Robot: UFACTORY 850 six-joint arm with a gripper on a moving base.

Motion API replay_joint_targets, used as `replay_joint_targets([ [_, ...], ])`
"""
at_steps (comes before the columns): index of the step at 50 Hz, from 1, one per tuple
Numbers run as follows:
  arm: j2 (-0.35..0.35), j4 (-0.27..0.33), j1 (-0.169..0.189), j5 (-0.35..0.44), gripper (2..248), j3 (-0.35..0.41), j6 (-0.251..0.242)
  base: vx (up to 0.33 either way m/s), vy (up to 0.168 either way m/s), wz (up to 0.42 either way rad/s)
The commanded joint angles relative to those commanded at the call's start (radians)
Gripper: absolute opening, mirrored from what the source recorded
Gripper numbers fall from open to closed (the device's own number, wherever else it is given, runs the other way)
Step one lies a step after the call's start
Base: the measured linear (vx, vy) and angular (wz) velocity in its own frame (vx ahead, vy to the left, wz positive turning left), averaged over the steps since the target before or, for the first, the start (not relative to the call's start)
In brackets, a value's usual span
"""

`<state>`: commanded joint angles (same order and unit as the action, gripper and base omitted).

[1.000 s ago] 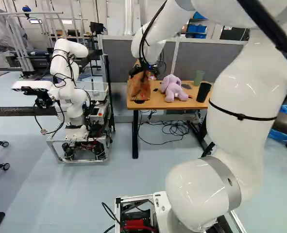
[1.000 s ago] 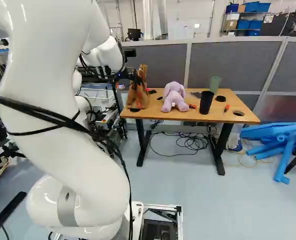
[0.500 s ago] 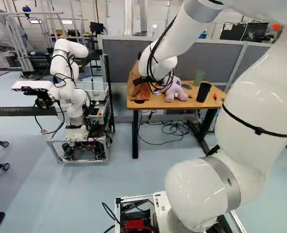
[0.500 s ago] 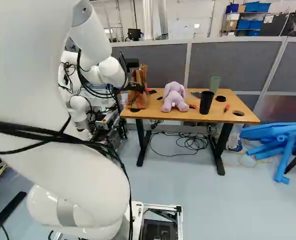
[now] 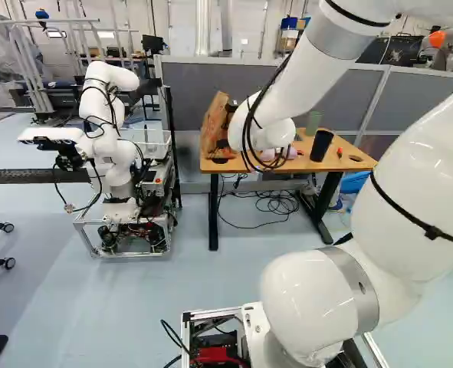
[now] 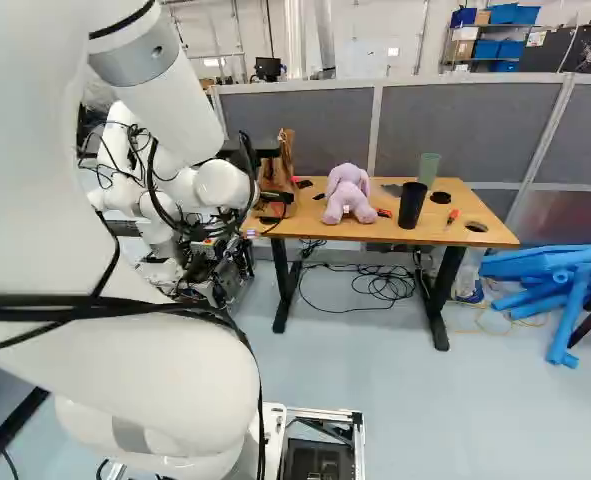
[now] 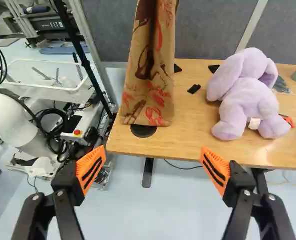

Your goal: Pick up the bag on the ground and place it on the table

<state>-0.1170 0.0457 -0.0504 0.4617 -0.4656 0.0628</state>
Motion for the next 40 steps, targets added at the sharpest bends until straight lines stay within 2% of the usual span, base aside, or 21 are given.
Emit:
replay_joint_targets([
  [20,-0.067,-0.019,0.021,0.171,247,0.157,-0.026,0.0,0.0,0.0],
  [40,-0.116,-0.033,0.036,0.295,247,0.271,-0.045,0.0,0.0,0.0],
])
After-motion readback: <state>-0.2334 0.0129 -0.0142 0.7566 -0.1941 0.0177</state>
